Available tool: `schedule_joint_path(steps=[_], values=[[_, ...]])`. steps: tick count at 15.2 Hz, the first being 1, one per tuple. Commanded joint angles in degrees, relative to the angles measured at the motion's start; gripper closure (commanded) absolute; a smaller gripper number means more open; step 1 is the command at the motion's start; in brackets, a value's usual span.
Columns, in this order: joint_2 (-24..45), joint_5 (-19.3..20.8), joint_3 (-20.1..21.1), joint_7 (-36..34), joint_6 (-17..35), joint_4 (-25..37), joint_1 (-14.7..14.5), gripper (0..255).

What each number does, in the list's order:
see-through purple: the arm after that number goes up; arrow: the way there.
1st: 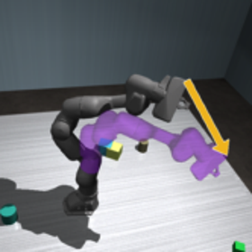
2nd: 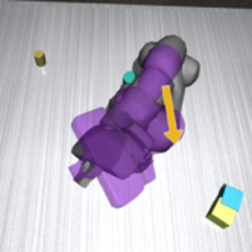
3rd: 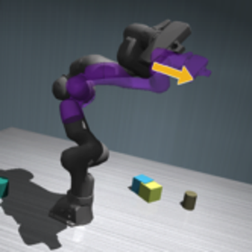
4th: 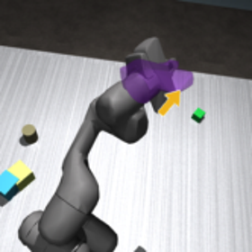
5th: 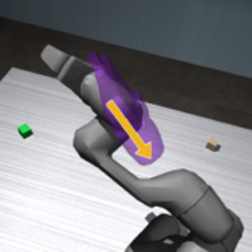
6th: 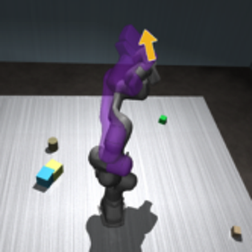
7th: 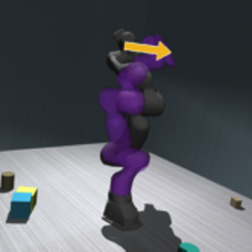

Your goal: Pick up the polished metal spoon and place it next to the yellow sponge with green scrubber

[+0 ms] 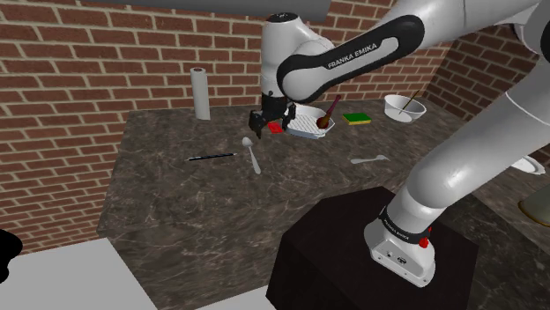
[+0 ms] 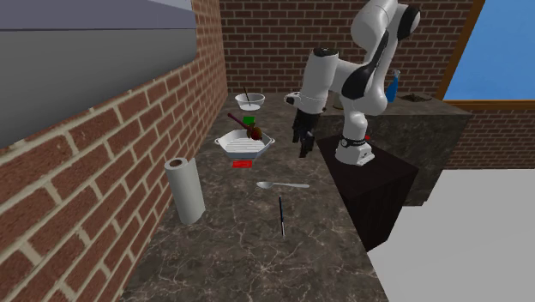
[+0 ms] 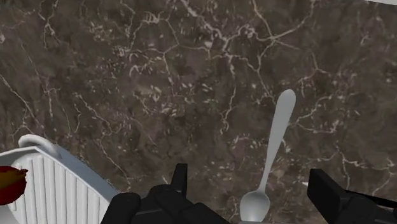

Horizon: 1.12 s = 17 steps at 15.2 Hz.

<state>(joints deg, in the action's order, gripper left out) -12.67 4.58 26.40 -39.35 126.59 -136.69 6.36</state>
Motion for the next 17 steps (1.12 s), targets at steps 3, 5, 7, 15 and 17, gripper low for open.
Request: schedule_joint_path(steps=[3, 5, 7, 15, 17], values=[[10.6, 8.1, 3.2, -11.9, 3.8, 4.0, 1.6, 0], [16.2, 12.9, 3.6, -17.9, 4.6, 6.9, 1.5, 0], [21.4, 17.2, 3.2, -23.3, 4.7, 9.9, 0.6, 0], [25.8, 21.7, 1.3, -26.2, 9.2, 8.9, 0.1, 0], [25.8, 21.7, 1.2, -26.2, 9.2, 8.9, 0.1, 0]])
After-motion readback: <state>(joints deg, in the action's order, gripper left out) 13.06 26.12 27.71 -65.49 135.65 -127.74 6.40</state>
